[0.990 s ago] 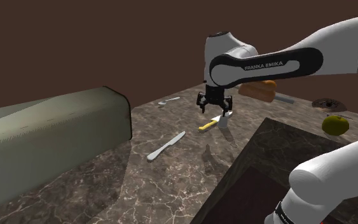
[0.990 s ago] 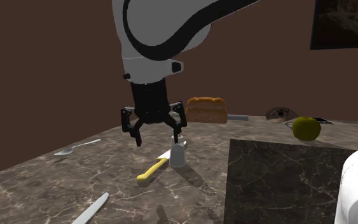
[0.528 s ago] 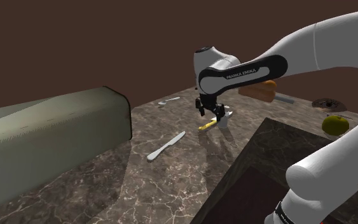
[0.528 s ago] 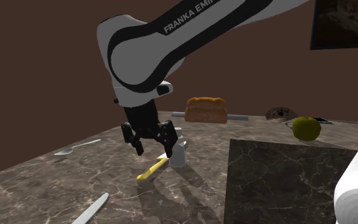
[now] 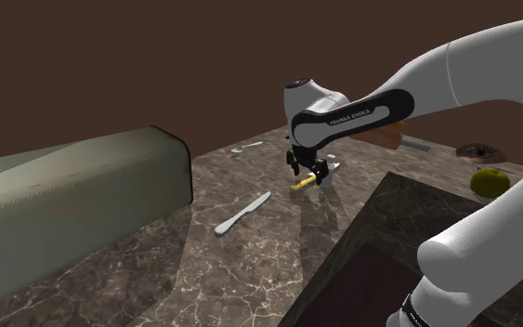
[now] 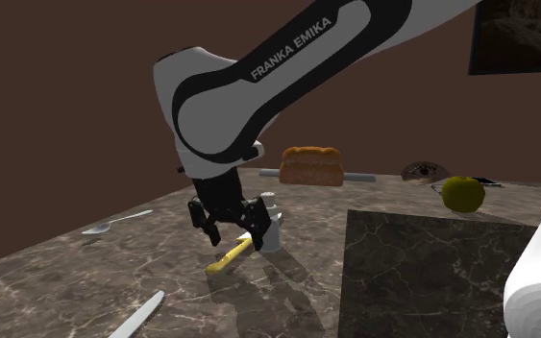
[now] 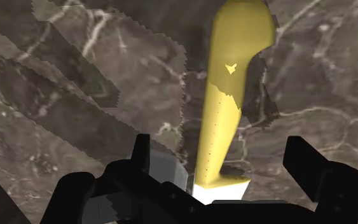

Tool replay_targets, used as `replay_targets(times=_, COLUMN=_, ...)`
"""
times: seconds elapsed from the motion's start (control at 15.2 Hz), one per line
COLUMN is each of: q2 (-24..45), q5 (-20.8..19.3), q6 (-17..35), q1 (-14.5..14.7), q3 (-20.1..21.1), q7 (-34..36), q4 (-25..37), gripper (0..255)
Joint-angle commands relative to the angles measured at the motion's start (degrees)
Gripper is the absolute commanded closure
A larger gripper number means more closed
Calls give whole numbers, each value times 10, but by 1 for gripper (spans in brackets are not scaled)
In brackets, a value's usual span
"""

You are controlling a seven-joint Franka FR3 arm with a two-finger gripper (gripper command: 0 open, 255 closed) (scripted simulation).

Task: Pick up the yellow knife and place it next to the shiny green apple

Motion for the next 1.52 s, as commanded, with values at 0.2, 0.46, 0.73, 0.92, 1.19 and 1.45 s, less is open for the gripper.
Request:
replay_targets(times=0.2, q2=0, q5=0, q6=1, q1=0, q3=0, q7=0, q4=0, gripper=0)
replay_targets(times=0.46, q2=0, q5=0, q6=1, q1=0, q3=0, q7=0, q4=-1, gripper=255)
replay_targets(times=0.73, q2=2, q5=-1, q6=1, q1=-1, q3=0, q7=0, q4=1, gripper=255)
replay_targets(times=0.92, q2=-3, q5=2, q6=-6, q1=0, q3=-1, q7=-3, q4=4, gripper=255)
replay_targets(times=1.19, q2=-14, q5=9, q6=-36, q1=1, q3=-5, q7=-16, q4=25, gripper=255)
replay_targets(times=1.45, q2=-23, q5=14, q6=-65, q1=2, q3=-8, q7=-27, q4=48, gripper=255)
